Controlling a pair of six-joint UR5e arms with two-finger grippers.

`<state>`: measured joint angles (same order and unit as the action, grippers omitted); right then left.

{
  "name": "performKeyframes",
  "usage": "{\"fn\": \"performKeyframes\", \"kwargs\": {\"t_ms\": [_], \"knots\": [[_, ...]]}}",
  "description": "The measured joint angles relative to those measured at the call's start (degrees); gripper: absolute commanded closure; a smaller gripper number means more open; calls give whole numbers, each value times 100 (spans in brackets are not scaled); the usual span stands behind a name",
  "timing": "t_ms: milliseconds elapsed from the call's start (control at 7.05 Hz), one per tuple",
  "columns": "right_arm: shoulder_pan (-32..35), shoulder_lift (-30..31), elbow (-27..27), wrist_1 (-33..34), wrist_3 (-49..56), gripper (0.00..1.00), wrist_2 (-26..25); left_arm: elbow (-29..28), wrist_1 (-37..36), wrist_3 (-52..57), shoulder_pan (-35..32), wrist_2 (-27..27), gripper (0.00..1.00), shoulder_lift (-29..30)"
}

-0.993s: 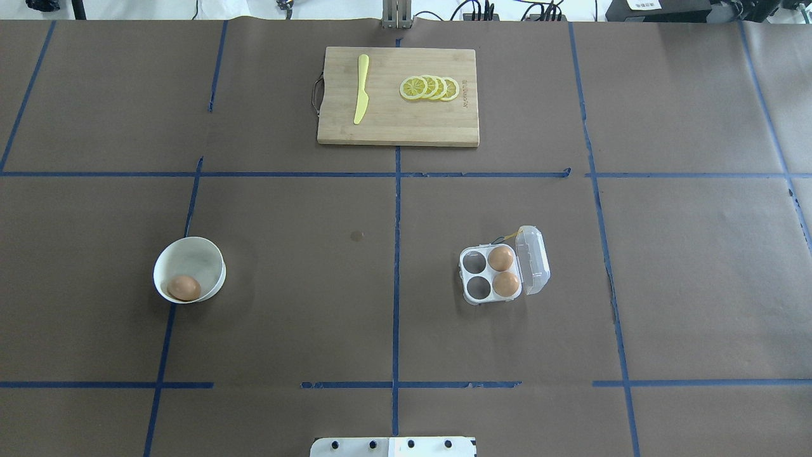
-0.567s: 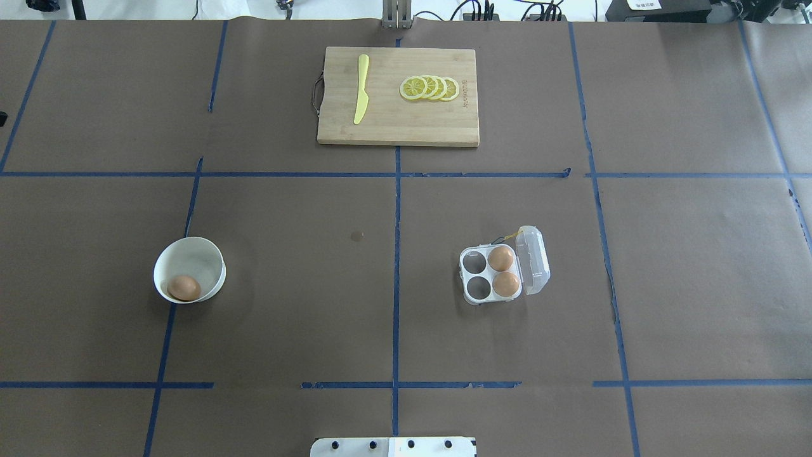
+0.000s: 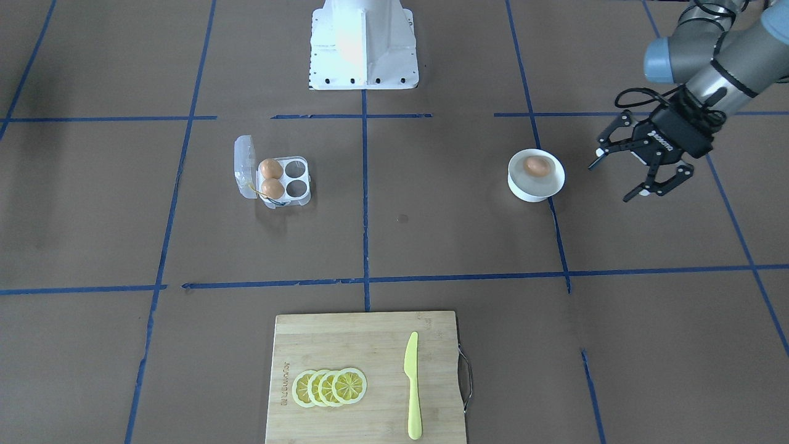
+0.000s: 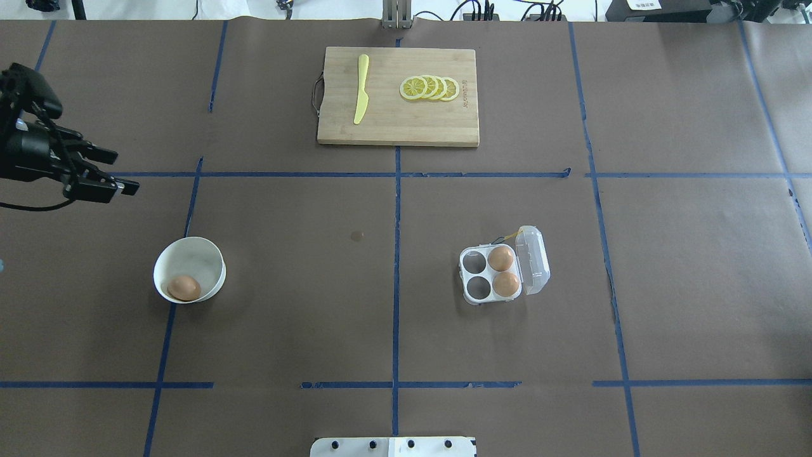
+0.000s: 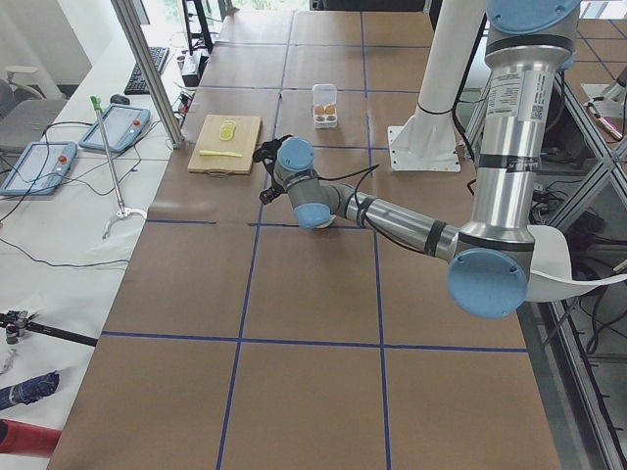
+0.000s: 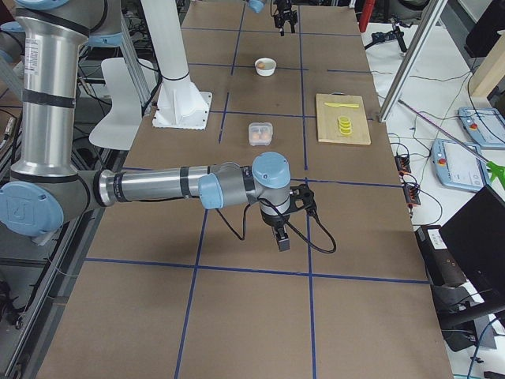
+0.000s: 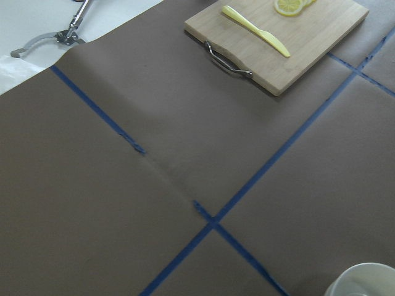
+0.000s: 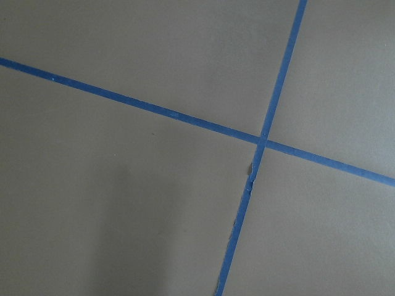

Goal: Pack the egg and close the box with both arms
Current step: 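Move the left gripper down into the white bowl over the egg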

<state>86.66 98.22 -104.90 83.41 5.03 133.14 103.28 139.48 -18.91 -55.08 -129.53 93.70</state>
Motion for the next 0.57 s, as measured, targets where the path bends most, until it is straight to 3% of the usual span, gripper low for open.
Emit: {"fn": "performKeyframes", "kwargs": {"t_ms": [284,567], "knots": [[0,9,2,0,8,0,-6,87,-6,3,988,762,33,-31],[0,21,4,0,11,0,-7,78,26,347,1477,1227,33,-257]]}}
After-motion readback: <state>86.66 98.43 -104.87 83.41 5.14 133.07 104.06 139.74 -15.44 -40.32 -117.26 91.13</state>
